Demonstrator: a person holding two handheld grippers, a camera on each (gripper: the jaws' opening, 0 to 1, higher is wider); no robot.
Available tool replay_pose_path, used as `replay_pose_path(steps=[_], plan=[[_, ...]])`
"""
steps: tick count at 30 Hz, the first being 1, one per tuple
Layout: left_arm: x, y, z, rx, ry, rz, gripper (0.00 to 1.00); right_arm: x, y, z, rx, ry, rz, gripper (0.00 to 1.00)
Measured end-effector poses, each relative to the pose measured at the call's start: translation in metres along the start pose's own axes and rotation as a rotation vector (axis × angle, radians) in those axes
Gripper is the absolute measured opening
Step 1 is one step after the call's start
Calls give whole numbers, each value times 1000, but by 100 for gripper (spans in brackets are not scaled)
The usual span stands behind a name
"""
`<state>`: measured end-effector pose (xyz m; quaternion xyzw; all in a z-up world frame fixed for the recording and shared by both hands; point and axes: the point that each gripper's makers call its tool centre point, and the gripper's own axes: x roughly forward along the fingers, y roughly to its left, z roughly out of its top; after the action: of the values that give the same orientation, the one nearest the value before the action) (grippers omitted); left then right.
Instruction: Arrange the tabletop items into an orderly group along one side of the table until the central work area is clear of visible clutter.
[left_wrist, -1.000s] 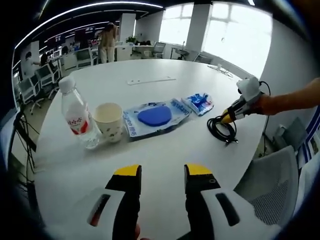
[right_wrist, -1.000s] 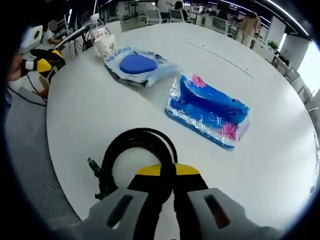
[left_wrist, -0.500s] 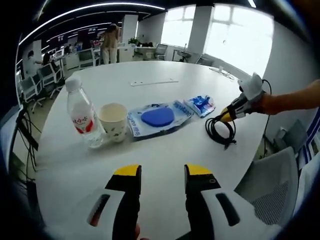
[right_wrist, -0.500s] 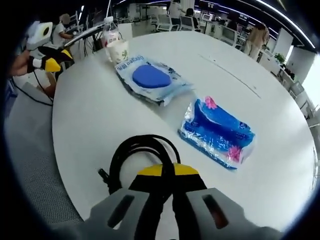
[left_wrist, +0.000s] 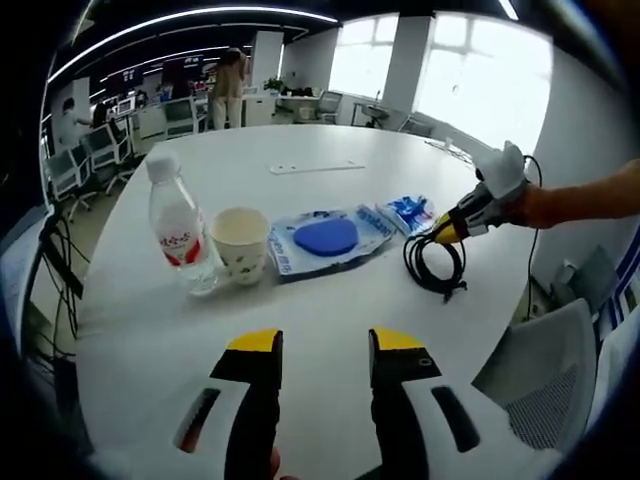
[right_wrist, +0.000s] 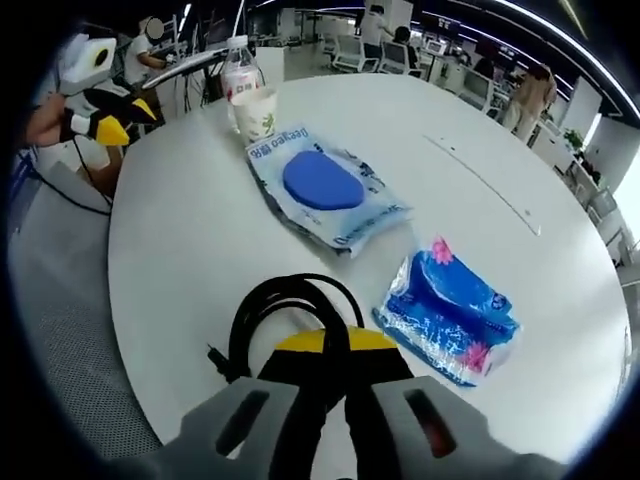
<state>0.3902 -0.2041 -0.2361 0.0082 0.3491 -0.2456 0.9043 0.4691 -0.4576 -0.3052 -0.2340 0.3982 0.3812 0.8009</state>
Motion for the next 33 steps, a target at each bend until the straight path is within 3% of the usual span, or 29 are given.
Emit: replay_pose_path(steps=[15,33], plan=[[0,4,1,-13,-1,9,33,17,-5,1,0,45,11,1],[2,4,1,-11,4,8,33,17,-7,-5,24,50,10,2]])
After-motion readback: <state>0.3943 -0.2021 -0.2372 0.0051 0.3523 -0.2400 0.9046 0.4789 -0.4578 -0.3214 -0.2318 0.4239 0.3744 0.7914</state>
